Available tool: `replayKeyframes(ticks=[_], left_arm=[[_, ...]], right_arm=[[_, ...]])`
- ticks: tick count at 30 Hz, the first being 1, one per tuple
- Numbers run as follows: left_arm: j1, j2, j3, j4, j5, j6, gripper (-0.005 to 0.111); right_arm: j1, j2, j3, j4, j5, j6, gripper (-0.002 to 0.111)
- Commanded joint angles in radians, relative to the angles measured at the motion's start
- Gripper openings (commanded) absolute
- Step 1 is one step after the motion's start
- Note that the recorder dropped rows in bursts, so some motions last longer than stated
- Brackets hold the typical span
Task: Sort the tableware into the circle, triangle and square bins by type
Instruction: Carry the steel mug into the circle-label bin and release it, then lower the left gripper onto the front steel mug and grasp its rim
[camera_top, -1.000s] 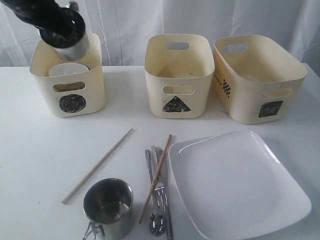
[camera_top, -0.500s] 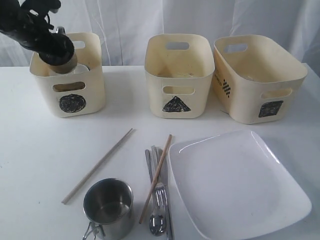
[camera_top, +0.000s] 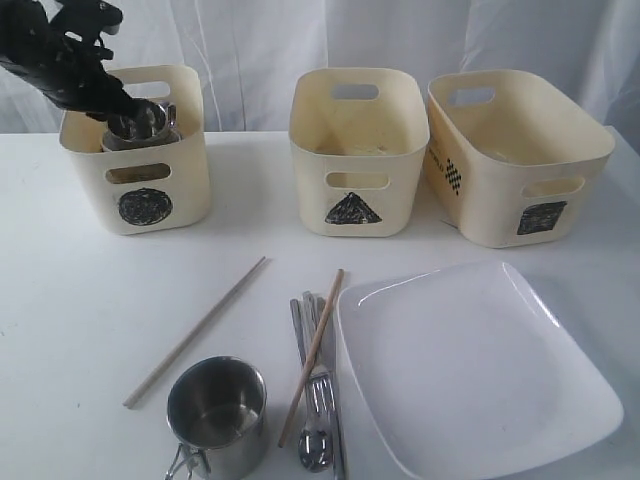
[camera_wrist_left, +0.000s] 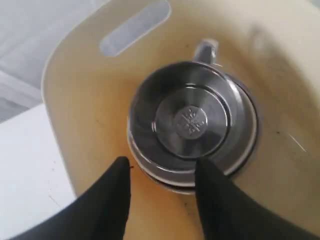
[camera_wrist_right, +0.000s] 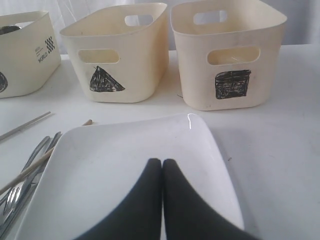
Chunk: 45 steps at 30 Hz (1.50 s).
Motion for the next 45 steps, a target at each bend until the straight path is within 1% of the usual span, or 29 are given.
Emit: replayKeyframes(ticks=[1,4,8,12,15,17,19,23,26,31,34,37,39,45], left_arm=[[0.001,-0.128,0.045,-0.223,0.164,0.177,0.047],[-0.001,-0.240,0.117,-0.318,0.214,0.249,0.045],[-0.046,-0.391,0.242,-0.349,0.269,0.278,0.045],[-0.136,-0.531,0.414,-0.352,0.308,0.257,0.045],[-0.233,-0.601,0.552,-0.354,0.316,0.199,0.045],[-0.297,-0.623,0.622,-0.354,0.314,0.192,0.045],[-0.342,-0.623,0.669,-0.354,0.318,0.159,0.045],[-0.406,-0.617,0.758,-0.354,0.259,0.144,0.045],[-0.418,-0.617,0.802,-0.349,0.215,0.139,0.045],[-0.418,-0.617,0.821,-0.355,0.225,0.133,0.045],[-0.418,-0.617,0.821,-0.394,0.230,0.135,0.045],[-0.419,-0.617,0.821,-0.449,0.244,0.179,0.045],[-0.428,-0.617,0.821,-0.469,0.248,0.206,0.045],[-0.471,-0.589,0.822,-0.465,0.242,0.206,0.045]], right_arm=[[0.002,-0.005,0.007,0.002,-0.014,0.002,0.000],[0.002,-0.005,0.007,0.002,-0.014,0.002,0.000],[0.002,-0.005,0.007,0.002,-0.014,0.002,0.000],[0.002,-0.005,0.007,0.002,-0.014,0.002,0.000],[0.002,-0.005,0.007,0.002,-0.014,0.002,0.000],[0.002,-0.005,0.007,0.002,-0.014,0.002,0.000],[0.002,-0.005,0.007,0.002,-0.014,0.002,0.000],[0.002,-0.005,0.007,0.002,-0.014,0.002,0.000],[0.002,-0.005,0.007,0.002,-0.014,0.002,0.000],[0.002,-0.005,0.007,0.002,-0.014,0.002,0.000],[0.002,-0.005,0.007,0.002,-0.014,0.002,0.000],[0.002,-0.005,0.007,0.002,-0.014,0.002,0.000],[0.002,-0.005,0.007,0.002,-0.014,0.002,0.000],[0.002,-0.005,0.007,0.002,-0.014,0.002,0.000]])
